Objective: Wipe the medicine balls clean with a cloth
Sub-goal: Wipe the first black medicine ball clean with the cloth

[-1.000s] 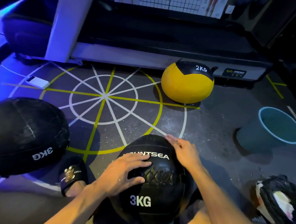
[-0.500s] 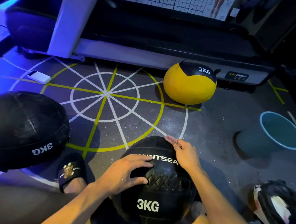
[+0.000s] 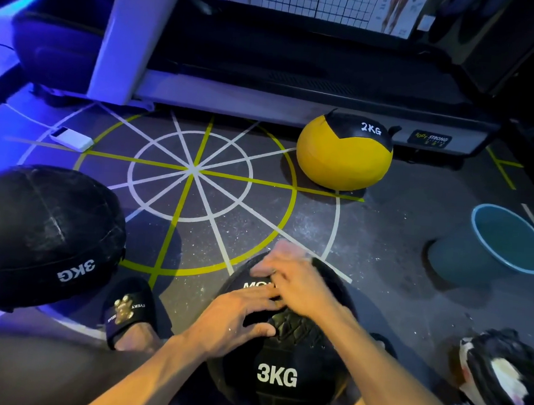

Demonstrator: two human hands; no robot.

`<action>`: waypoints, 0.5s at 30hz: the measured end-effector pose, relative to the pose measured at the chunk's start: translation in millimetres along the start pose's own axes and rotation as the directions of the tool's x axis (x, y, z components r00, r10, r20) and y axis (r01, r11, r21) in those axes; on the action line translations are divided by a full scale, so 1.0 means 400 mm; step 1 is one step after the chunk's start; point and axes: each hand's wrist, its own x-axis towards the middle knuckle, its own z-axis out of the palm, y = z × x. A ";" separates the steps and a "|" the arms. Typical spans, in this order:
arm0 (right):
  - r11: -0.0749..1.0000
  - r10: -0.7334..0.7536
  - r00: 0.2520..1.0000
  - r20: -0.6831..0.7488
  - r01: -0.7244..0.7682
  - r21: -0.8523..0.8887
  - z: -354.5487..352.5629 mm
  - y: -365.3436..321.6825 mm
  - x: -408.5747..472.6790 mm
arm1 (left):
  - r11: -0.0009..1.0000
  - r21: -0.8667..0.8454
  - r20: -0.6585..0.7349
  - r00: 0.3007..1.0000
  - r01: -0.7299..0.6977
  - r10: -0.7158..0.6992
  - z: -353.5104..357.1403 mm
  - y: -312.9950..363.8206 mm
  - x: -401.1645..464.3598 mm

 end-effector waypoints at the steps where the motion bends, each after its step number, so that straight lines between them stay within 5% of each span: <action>1: 0.998 -0.059 0.996 0.060 0.061 -0.031 0.004 -0.012 0.000 | 1.000 0.002 0.006 1.000 -0.010 0.010 -0.002 0.000 0.001; 3: 0.996 -0.060 0.998 0.030 0.061 -0.060 -0.020 0.040 0.026 | 1.000 -0.030 0.021 1.000 0.005 -0.004 -0.001 0.000 0.002; 7: 0.973 0.229 0.959 -0.167 -0.228 0.023 -0.066 0.113 0.045 | 0.996 -0.080 0.034 0.999 0.026 -0.024 0.011 -0.012 0.003; 12: 1.000 0.004 1.000 -0.011 -0.004 0.000 -0.026 0.013 -0.013 | 0.996 -0.088 0.034 0.999 -0.005 0.008 0.009 -0.021 0.010; 15: 0.990 0.106 0.983 -0.150 -0.091 0.104 -0.060 0.057 -0.038 | 1.000 -0.019 0.006 1.000 0.017 -0.017 0.016 -0.024 0.005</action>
